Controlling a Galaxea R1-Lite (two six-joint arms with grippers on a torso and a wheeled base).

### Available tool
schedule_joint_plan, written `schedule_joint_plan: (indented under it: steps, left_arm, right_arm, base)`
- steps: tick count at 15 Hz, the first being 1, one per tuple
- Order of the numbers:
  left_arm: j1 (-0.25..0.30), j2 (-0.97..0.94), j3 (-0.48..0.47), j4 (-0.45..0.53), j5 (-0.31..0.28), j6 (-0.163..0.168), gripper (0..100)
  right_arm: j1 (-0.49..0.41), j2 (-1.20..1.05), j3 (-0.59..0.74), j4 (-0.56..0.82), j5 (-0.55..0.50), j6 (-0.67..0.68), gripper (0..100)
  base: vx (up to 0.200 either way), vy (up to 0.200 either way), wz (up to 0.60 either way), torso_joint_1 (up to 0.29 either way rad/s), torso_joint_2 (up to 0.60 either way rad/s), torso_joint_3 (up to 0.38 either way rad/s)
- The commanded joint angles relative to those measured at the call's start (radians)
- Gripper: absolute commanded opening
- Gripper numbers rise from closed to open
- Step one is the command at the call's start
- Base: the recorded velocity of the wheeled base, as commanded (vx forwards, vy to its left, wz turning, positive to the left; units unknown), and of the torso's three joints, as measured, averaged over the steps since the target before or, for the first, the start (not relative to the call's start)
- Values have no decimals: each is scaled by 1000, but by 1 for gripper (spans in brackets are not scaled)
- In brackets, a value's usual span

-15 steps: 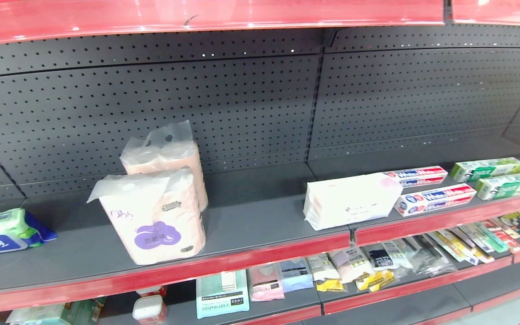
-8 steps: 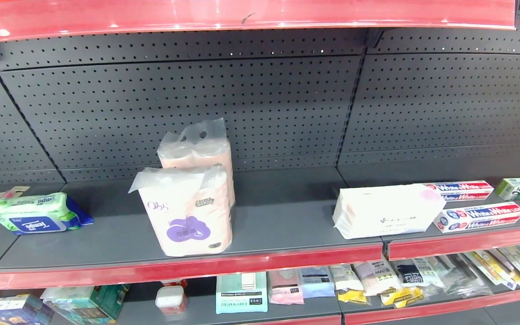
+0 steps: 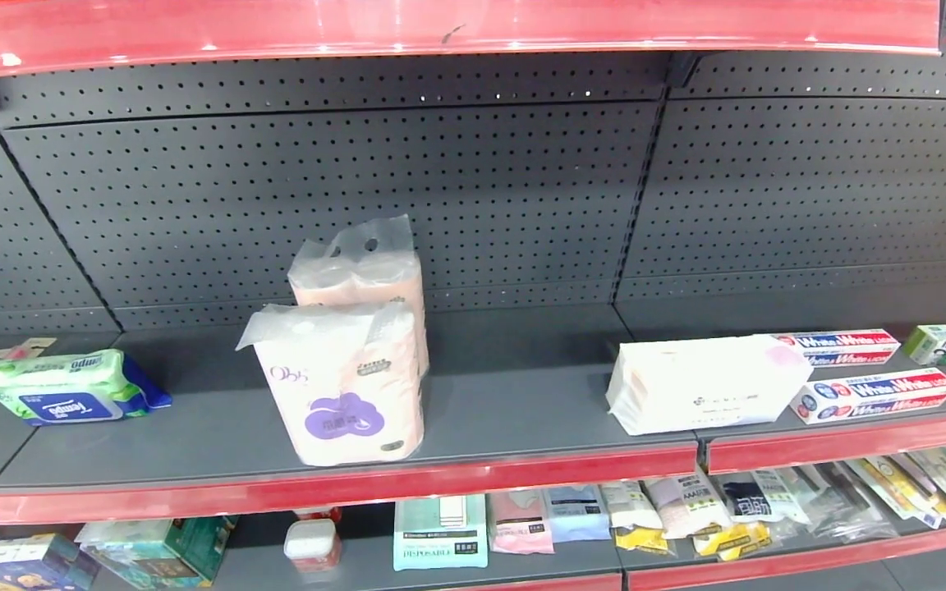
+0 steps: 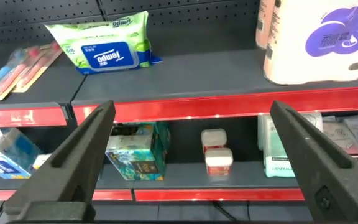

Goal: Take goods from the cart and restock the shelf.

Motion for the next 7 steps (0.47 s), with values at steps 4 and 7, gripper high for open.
schedule_joint_plan:
  steps: [4, 7]
  left_arm:
    - [0, 5, 0, -1, -2, 5, 100]
    - [0, 5, 0, -1, -7, 5, 100]
  right_arm:
    - [1, 1, 0, 0, 0, -5, 100]
    - [1, 1, 0, 0, 0, -3, 100]
  base:
    - [0, 0, 150, 1, 1, 1]
    - [0, 0, 0, 0, 0, 0]
